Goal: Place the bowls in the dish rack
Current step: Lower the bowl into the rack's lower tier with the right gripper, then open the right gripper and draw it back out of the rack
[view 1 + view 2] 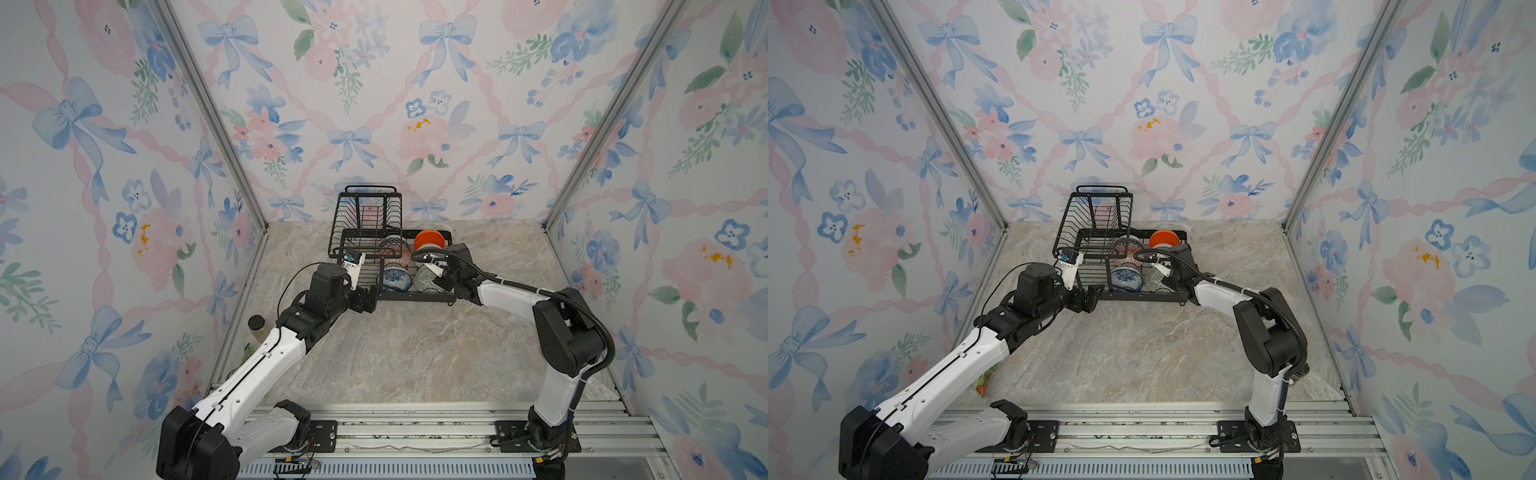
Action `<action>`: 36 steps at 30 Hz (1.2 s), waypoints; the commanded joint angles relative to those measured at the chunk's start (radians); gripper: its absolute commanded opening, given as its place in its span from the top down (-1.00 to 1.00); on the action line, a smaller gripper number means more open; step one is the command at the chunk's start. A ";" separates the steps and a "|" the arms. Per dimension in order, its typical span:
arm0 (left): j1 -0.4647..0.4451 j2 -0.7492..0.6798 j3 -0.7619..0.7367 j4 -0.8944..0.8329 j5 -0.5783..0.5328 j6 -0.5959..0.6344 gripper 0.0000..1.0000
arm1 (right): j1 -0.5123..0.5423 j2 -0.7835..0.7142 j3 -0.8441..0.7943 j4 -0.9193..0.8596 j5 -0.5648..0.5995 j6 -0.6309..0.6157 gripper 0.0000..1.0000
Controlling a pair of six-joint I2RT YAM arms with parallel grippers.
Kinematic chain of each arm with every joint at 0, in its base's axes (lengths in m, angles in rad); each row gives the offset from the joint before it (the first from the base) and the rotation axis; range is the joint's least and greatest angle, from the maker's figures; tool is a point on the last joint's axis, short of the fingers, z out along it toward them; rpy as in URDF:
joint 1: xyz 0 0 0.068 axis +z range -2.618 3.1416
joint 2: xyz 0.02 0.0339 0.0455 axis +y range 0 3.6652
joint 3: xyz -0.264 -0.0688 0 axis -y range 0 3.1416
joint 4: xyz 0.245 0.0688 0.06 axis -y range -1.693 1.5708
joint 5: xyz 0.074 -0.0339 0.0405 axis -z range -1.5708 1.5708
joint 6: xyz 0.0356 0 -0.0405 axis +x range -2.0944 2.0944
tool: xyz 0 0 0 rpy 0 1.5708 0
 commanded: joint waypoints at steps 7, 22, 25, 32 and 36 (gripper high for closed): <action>0.009 -0.002 -0.007 -0.016 0.017 0.003 -0.96 | 0.005 -0.019 0.028 -0.069 -0.051 0.078 0.60; 0.011 -0.013 -0.005 -0.016 0.024 0.003 -0.96 | -0.002 -0.094 0.022 -0.092 -0.096 0.097 -0.43; 0.011 -0.018 -0.007 -0.015 0.023 0.003 -0.96 | -0.004 -0.112 0.008 -0.087 -0.114 0.099 -0.64; 0.013 -0.025 -0.006 -0.015 0.020 0.001 -0.96 | -0.013 -0.180 -0.045 -0.059 -0.165 0.126 -0.97; 0.015 -0.025 -0.001 -0.015 0.022 -0.001 -0.96 | -0.017 -0.207 -0.058 -0.068 -0.177 0.134 -0.93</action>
